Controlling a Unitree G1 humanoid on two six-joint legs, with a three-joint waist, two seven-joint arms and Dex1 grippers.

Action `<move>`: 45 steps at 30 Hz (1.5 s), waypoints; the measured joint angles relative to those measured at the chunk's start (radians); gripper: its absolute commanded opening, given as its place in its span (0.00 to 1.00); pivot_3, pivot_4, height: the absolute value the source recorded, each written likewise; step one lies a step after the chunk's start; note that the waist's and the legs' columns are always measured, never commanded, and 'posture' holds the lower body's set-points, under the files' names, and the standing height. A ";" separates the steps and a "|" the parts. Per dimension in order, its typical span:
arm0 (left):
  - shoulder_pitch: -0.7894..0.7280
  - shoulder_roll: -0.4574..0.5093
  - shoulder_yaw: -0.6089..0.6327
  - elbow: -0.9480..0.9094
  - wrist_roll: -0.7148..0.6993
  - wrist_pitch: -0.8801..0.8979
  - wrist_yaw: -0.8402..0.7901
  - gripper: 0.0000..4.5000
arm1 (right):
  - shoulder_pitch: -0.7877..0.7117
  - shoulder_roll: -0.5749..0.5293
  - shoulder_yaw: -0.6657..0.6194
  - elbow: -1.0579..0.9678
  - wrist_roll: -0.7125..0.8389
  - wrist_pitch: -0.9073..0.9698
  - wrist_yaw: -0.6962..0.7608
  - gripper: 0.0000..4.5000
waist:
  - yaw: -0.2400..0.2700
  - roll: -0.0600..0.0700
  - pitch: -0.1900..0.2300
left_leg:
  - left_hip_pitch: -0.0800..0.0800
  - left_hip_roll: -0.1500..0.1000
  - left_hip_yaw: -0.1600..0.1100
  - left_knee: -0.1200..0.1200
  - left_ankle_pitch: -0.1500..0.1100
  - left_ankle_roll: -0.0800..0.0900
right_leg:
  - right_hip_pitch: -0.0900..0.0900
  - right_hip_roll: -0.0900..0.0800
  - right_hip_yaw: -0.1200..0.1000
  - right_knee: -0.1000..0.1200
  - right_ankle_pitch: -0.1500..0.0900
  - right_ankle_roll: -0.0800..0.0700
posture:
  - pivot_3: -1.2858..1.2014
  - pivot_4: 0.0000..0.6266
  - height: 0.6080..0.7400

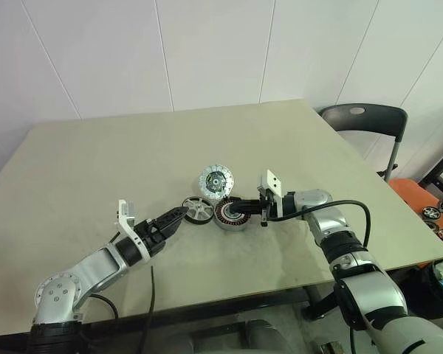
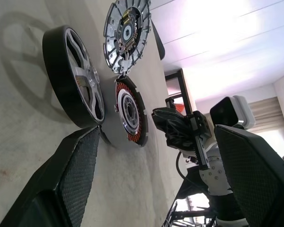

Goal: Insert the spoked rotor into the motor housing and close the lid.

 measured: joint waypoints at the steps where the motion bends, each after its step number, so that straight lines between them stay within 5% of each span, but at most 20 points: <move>1: 0.000 0.000 0.000 0.000 0.002 0.000 0.007 0.91 | 0.000 -0.001 0.000 0.000 0.000 0.000 -0.001 0.01 | 0.000 0.000 0.000 | 0.000 0.000 0.000 0.000 0.000 0.000 | 0.000 0.000 0.000 0.000 0.000 0.000 | 0.52 0.00 1.00; 45: -0.200 -0.143 0.010 0.236 0.379 0.065 -0.109 0.91 | 0.031 -0.016 0.000 -0.043 -0.002 0.021 -0.030 0.01 | 0.016 0.000 0.000 | 0.000 -0.001 0.000 0.002 0.000 0.000 | 0.001 0.000 0.000 0.000 0.001 0.002 | 0.52 0.00 1.00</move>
